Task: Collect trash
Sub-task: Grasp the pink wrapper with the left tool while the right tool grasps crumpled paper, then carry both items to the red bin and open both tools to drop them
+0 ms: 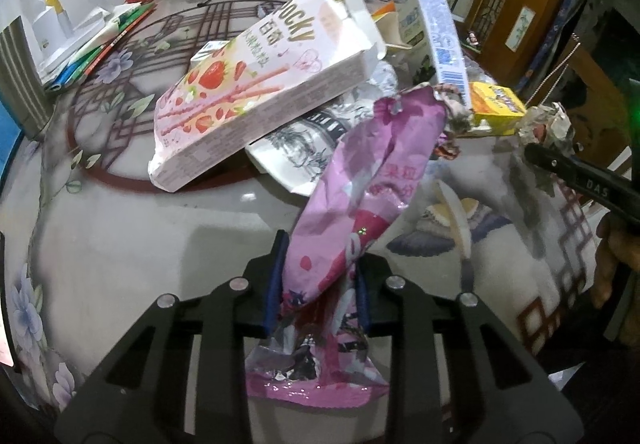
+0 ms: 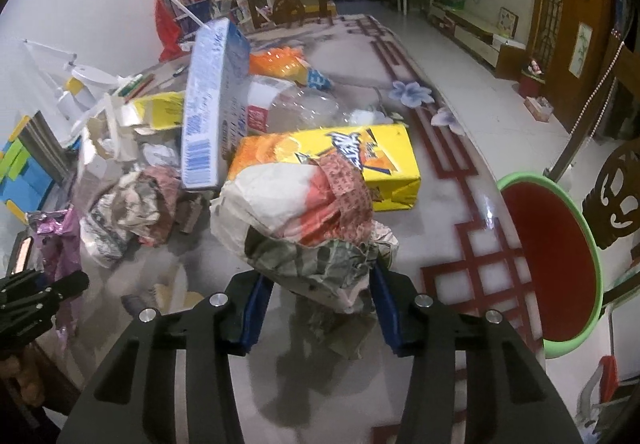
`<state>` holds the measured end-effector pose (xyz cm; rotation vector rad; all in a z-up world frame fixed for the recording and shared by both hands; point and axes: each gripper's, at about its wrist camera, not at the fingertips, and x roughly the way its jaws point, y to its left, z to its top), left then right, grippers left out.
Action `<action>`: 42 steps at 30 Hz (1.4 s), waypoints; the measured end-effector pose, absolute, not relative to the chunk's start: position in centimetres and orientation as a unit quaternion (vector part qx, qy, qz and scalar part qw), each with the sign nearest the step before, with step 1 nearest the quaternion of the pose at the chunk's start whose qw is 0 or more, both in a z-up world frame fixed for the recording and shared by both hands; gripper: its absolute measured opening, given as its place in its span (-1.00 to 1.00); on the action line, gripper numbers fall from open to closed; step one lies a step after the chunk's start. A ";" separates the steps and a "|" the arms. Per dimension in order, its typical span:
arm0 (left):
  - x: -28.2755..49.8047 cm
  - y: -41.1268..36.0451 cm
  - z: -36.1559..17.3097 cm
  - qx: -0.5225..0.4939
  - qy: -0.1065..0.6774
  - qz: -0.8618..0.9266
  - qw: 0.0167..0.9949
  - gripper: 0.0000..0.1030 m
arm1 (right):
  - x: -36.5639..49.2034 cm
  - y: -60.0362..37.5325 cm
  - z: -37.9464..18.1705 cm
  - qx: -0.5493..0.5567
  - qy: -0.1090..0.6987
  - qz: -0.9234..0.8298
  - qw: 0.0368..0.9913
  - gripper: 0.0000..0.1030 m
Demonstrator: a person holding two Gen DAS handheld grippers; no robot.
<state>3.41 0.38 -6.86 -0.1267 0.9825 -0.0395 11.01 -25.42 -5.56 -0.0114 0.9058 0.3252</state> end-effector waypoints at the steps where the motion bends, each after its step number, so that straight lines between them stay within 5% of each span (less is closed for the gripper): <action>1: 3.3 0.3 -6.7 -0.063 0.469 -0.023 0.881 -0.45 | 10.8 -25.4 -5.2 -0.005 0.432 0.160 0.888 -0.13; 16: 5.9 -4.4 -2.2 -0.070 0.442 -0.120 0.886 -0.45 | 9.4 -29.7 -1.2 0.036 0.405 0.159 0.900 -0.13; 42: 20.0 -27.3 0.3 -0.091 0.458 -0.337 0.818 -0.45 | 14.4 -49.1 1.6 0.091 0.402 0.038 0.910 -0.11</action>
